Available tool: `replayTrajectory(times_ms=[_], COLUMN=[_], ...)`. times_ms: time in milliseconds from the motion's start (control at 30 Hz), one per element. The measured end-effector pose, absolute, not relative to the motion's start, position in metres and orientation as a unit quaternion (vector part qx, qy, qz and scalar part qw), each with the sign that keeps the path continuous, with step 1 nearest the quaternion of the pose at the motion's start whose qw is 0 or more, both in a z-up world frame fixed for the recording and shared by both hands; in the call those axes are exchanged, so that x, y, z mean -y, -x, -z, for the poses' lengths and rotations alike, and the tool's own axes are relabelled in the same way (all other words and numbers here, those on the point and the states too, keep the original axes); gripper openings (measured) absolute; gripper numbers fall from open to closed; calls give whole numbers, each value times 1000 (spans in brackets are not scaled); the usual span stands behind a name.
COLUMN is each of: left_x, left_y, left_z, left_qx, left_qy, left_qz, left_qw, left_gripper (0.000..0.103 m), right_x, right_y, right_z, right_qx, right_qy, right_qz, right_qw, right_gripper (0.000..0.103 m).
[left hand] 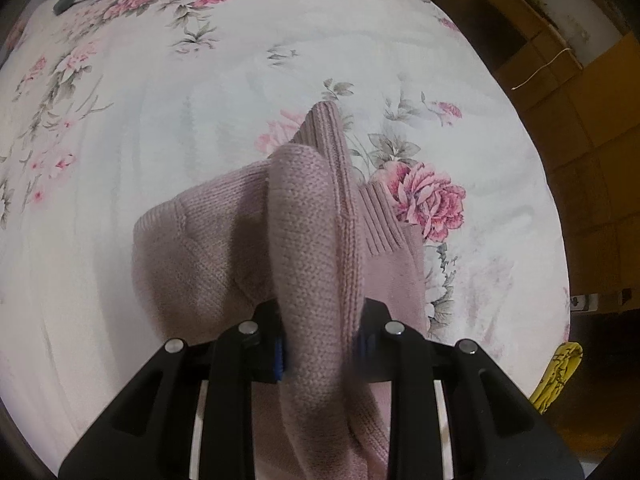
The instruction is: Fold small clothes
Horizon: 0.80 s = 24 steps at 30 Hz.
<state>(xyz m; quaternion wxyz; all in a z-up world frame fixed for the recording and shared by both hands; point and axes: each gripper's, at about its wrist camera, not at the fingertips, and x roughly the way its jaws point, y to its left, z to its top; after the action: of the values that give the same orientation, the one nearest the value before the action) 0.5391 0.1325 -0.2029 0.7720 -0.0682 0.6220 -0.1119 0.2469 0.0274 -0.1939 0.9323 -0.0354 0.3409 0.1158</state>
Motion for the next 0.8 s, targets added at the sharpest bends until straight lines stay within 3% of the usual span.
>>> replayTrajectory(times_ms=[467, 800], left_x=[-71, -38], left_y=[-527, -519], left_z=[232, 255], left_qx=[-616, -607], left_qy=[-8, -37], left_qz=[86, 31], left_qw=[783, 793], left_gripper=[24, 25], right_x=[16, 61], right_y=[-237, -240], right_z=[225, 254], right_qx=[-372, -416], right_qy=[-44, -159], right_qz=[-116, -133], right_qw=[920, 885], right_gripper=[11, 11])
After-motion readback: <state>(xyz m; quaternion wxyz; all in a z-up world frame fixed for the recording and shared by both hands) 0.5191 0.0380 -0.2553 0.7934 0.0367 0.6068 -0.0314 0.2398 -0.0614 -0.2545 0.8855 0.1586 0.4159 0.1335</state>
